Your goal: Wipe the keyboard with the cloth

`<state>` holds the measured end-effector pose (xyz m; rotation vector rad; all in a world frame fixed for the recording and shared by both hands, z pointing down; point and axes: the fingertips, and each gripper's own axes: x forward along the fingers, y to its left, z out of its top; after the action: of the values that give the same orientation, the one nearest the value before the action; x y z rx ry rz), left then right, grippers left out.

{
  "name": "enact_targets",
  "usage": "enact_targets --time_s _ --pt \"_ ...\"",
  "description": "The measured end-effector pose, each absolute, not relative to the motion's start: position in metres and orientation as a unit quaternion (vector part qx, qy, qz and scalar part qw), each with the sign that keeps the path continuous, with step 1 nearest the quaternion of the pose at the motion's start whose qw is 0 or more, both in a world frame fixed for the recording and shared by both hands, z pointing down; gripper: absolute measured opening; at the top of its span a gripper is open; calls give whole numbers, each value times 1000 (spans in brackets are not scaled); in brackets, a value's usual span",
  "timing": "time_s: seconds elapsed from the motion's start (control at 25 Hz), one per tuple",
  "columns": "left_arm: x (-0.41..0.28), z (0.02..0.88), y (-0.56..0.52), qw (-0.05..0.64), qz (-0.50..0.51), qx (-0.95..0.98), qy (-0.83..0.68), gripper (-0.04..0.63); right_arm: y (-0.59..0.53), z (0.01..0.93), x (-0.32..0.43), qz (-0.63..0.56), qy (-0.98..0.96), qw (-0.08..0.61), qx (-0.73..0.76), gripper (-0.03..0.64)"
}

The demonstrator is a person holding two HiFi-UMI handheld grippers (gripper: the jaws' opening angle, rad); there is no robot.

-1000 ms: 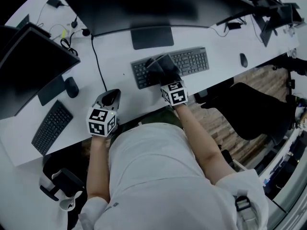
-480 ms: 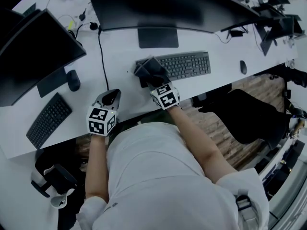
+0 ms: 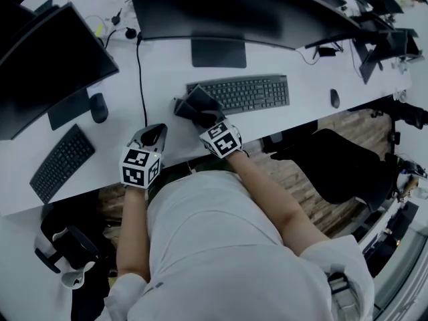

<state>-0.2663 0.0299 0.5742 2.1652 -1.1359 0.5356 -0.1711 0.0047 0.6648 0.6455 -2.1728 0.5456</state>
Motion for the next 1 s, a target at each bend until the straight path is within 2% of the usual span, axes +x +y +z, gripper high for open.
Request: enact_targets --time_s 0.4,1.0 --pt "-248 575 36 321 202 814 -440 2 17 664 -161 217 -864 397 222 95" --pt "-208 575 36 324 207 810 -443 2 7 667 -106 222 -858 400 234 95"
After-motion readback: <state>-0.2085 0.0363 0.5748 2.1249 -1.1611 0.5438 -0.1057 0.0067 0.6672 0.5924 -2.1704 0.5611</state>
